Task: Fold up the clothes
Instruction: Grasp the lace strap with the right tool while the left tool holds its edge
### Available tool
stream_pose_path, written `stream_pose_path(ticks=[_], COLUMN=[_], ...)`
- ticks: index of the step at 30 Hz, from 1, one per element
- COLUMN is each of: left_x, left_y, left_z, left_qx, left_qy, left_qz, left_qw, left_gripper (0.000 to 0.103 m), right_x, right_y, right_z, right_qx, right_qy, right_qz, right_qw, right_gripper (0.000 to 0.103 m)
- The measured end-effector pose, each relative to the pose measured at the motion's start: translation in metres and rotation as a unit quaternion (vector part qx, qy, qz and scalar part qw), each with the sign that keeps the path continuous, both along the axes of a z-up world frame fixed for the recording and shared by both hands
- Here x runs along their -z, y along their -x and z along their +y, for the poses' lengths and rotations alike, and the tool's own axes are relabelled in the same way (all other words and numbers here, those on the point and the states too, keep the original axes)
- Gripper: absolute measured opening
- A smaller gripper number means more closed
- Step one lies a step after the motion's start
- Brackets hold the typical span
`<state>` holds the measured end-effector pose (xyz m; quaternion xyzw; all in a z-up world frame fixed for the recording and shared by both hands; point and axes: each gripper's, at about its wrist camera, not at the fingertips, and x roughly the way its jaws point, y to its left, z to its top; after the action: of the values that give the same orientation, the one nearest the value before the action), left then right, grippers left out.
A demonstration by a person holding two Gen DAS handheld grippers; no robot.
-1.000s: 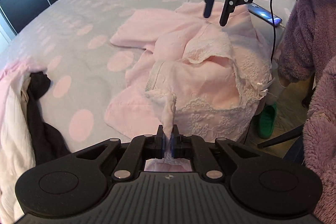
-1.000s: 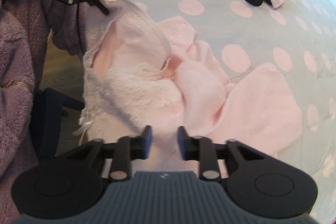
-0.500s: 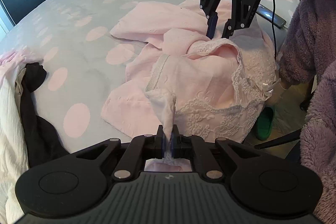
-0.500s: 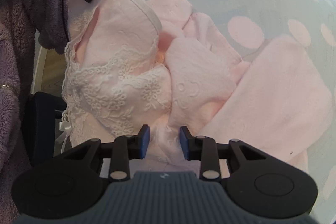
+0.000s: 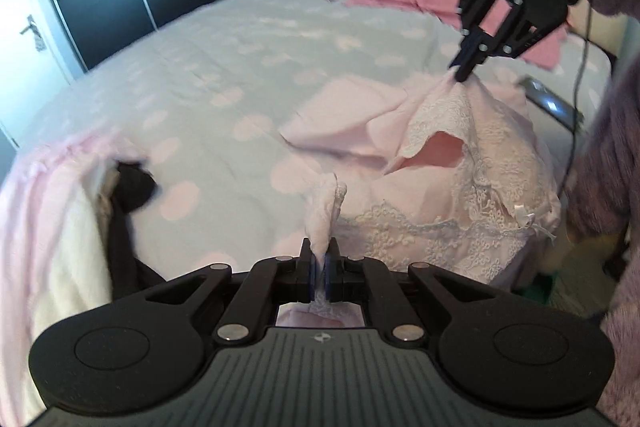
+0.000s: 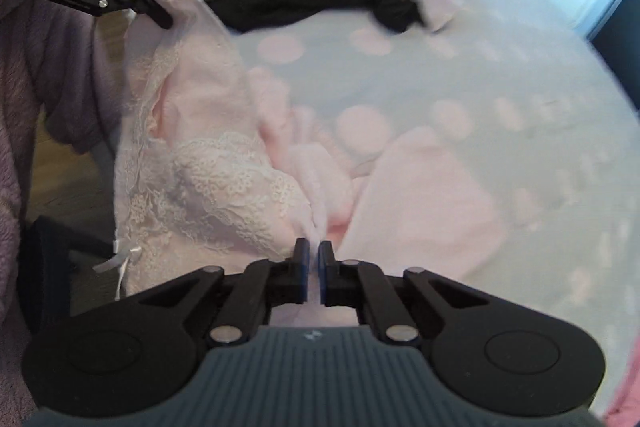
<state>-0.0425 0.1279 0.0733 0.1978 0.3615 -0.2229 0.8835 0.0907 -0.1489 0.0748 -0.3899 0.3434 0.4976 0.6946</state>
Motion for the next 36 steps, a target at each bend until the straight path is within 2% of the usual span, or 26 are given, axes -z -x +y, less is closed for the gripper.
stream_pose_path(ticks=[5,7,11,13,15,17,19,23,25,27,30,33,36], left_x=[-0.077,-0.115,-0.185,-0.197,-0.201,-0.187,-0.157,-0.076,-0.036,-0.003,0.038,0.064,0.079], left_y=[-0.026,-0.039,-0.052,-0.052,-0.05,-0.05,-0.056,-0.062,-0.062,-0.059,-0.052,-0.05,-0.044], left_z=[-0.017,-0.027,-0.049,-0.062,-0.075,-0.085,-0.09,-0.092,-0.092,-0.091,-0.088,-0.082,-0.08], left_qx=[0.003,-0.003,-0.015,0.001,0.018,0.031,0.04,0.057,0.067,0.077,0.088,0.091,0.091], left_qy=[-0.027,-0.034,-0.014,-0.015,-0.023,-0.031,-0.033,-0.047,-0.057,-0.063,-0.066,-0.06,-0.061], left_qz=[-0.103,-0.153,-0.237,-0.25,-0.257,-0.244,-0.215,-0.132,-0.086,-0.046,0.006,0.042,0.066], left_qw=[0.9944,0.9876,0.9714,0.968,0.9661,0.9689,0.9753,0.9885,0.9924,0.994,0.994,0.9931,0.9918], left_gripper=[0.002,0.002,0.002,0.002,0.002,0.002,0.002,0.002,0.002,0.002,0.002,0.002,0.002], right_x=[-0.076,-0.112,-0.179,-0.198,-0.203,-0.192,-0.172,-0.099,-0.059,-0.018,0.028,0.055,0.068], right_y=[-0.002,-0.004,0.002,0.009,0.015,0.019,0.023,0.028,0.033,0.04,0.052,0.064,0.077], right_z=[-0.024,-0.036,-0.06,-0.072,-0.087,-0.099,-0.11,-0.118,-0.118,-0.112,-0.11,-0.109,-0.112], right_qx=[0.054,0.086,0.135,0.148,0.164,0.177,0.187,0.199,0.199,0.194,0.186,0.181,0.177], right_qy=[-0.012,-0.027,-0.061,-0.067,-0.069,-0.068,-0.065,-0.054,-0.042,-0.025,-0.012,-0.005,0.001], right_qz=[-0.118,-0.158,-0.224,-0.242,-0.242,-0.233,-0.219,-0.153,-0.113,-0.07,-0.016,0.011,0.027], right_qw=[0.991,0.983,0.963,0.957,0.954,0.954,0.955,0.966,0.973,0.978,0.982,0.983,0.984], right_gripper=[0.005,0.005,0.005,0.005,0.005,0.005,0.005,0.005,0.005,0.005,0.005,0.006,0.009])
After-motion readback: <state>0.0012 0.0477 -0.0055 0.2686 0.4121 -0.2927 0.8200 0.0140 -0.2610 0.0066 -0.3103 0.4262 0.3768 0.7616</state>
